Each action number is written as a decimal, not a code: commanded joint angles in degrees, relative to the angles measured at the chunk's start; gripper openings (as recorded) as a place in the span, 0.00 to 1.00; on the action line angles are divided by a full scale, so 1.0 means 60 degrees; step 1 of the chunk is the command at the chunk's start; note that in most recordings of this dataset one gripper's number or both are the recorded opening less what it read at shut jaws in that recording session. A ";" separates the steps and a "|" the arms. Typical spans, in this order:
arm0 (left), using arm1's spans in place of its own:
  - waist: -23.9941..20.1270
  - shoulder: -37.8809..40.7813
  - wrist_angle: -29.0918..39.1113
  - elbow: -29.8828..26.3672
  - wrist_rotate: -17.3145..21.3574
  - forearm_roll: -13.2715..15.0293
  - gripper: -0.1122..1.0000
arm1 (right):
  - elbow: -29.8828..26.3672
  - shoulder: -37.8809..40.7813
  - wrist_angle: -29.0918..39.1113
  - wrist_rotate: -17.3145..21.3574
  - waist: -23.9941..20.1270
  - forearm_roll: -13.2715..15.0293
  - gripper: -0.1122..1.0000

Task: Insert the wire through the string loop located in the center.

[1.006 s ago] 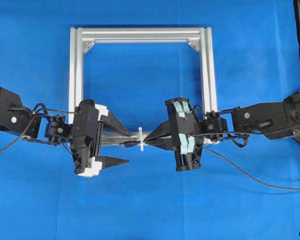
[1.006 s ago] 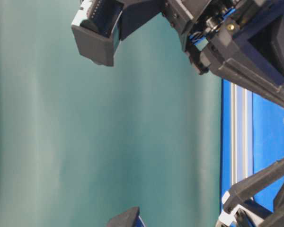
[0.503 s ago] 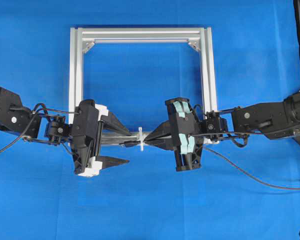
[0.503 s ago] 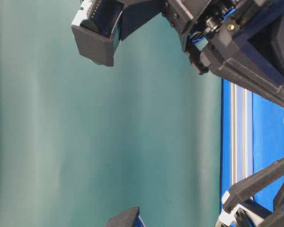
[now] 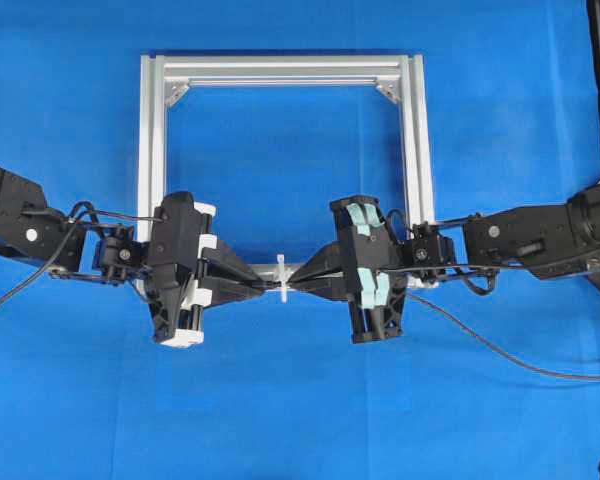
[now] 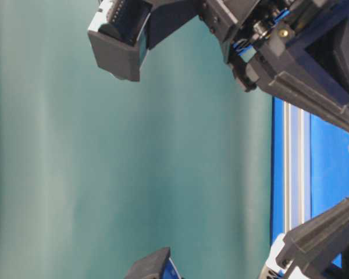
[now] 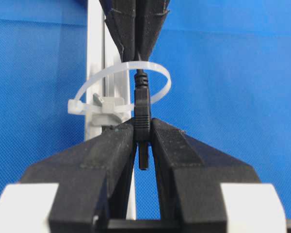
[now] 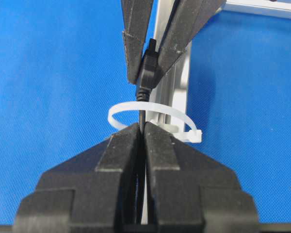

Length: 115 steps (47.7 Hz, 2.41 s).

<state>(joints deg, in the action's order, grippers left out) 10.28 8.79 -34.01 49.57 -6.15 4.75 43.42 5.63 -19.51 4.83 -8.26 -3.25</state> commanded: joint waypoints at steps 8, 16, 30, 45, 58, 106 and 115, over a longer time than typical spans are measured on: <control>0.0000 -0.0103 -0.0015 -0.0146 0.0000 0.0000 0.17 | -0.0088 -0.0103 -0.0029 0.0015 0.0015 0.0000 0.07; 0.0000 -0.0103 -0.0015 -0.0161 0.0015 0.0000 0.17 | -0.0088 -0.0103 0.0146 0.0000 0.0000 0.0000 0.07; 0.0000 -0.0103 -0.0015 -0.0161 0.0029 0.0000 0.17 | -0.0088 -0.0103 0.0205 0.0029 0.0015 -0.0015 0.20; 0.0000 -0.0132 0.0000 -0.0117 0.0073 0.0000 0.17 | -0.0059 -0.0103 0.0410 0.0044 0.0000 -0.0029 0.94; 0.0000 -0.0762 0.0000 0.0615 0.0073 0.0000 0.17 | -0.0073 -0.0117 0.0425 0.0044 -0.0029 -0.0029 0.90; 0.0381 -0.6826 0.2476 0.5098 -0.0308 0.0000 0.17 | -0.0205 -0.0308 0.0425 0.0000 -0.0146 0.0015 0.90; 0.0381 -0.6885 0.2578 0.5098 -0.0308 0.0000 0.17 | -0.0205 -0.0308 0.0425 0.0000 -0.0146 0.0029 0.90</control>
<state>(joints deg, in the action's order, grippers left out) 12.39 -32.78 -18.54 80.77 -8.00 4.83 43.33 5.36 -16.52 4.92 -9.05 -3.16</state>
